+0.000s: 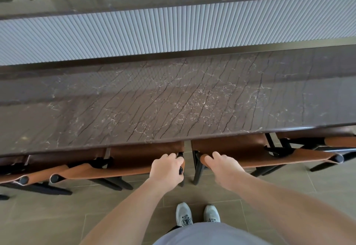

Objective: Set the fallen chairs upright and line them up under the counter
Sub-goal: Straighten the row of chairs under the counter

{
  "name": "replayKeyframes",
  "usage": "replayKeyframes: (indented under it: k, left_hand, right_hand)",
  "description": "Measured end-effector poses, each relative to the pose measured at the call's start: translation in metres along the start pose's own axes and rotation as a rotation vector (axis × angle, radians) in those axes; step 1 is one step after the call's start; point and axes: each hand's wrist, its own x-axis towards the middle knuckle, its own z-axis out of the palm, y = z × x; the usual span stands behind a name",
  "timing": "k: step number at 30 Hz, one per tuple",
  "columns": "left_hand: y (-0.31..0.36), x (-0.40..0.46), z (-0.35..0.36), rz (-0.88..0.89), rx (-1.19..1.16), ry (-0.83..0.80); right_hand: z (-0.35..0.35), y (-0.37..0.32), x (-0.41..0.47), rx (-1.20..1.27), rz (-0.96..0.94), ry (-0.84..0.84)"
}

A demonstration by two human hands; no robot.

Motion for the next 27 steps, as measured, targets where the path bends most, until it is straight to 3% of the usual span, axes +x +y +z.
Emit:
replayKeyframes:
  k: [12, 16, 18, 21, 27]
  left_hand:
    - [0.0, 0.002, 0.005, 0.011, 0.029, 0.003]
    - [-0.007, 0.01, -0.003, 0.008, -0.04, -0.114]
    - [-0.009, 0.015, -0.014, -0.055, -0.192, -0.178]
    - [-0.003, 0.019, -0.028, -0.174, -0.543, -0.127]
    - [0.026, 0.025, -0.05, -0.428, -1.327, -0.001]
  right_hand:
    - [-0.004, -0.001, -0.003, 0.021, 0.007, -0.01]
    - [-0.006, 0.0, -0.001, 0.025, -0.014, 0.016]
    - [-0.007, 0.001, 0.0, 0.029, -0.009, 0.01]
    - [-0.007, 0.003, 0.002, 0.128, 0.013, -0.01]
    - [-0.018, 0.007, -0.005, 0.976, 0.327, 0.132]
